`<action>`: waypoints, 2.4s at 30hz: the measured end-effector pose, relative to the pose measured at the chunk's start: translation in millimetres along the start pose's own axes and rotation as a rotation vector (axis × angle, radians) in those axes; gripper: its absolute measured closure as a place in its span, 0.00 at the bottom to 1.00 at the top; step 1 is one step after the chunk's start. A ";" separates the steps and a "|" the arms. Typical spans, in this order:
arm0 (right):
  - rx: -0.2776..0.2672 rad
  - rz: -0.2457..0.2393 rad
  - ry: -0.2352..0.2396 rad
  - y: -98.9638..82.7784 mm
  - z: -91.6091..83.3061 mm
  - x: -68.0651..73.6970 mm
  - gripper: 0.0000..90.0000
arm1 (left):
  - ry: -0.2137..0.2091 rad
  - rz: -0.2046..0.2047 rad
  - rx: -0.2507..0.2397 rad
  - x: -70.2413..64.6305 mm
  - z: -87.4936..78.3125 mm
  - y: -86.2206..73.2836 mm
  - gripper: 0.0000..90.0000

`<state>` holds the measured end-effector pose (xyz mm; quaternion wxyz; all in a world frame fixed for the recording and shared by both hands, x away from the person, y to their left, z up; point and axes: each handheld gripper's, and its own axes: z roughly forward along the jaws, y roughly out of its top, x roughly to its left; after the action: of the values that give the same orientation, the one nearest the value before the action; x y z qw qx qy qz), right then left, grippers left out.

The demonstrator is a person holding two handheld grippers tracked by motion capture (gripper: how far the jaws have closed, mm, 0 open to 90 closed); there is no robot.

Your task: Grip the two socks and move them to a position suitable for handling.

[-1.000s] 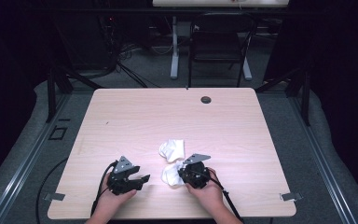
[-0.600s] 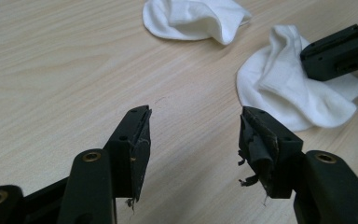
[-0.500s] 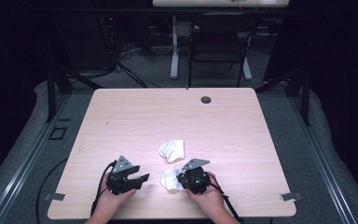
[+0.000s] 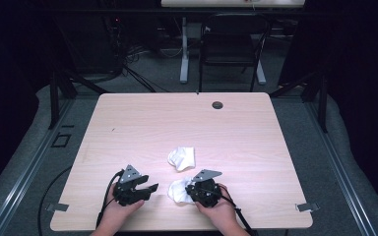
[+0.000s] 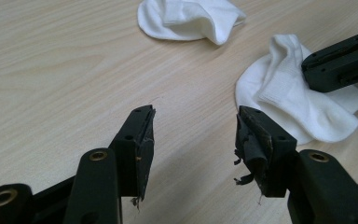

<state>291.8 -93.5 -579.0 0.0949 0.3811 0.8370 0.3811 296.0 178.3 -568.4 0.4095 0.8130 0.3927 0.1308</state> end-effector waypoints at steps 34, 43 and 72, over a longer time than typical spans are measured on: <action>-0.002 -0.031 0.092 -0.2 5.9 16.9 0.92 | -0.062 0.038 0.021 -13.0 2.9 -0.1 0.75; 0.004 -0.041 0.092 0.8 6.2 16.3 0.91 | -0.094 0.076 0.065 -20.7 7.8 -0.2 0.91; -0.029 -0.036 0.099 14.0 10.7 42.5 0.79 | -0.125 0.069 0.137 -32.3 11.6 -7.1 0.99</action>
<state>275.1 -51.4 -570.9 0.0658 0.3452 0.8418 0.4098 277.1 150.2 -577.7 0.3721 0.8587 0.3462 0.0664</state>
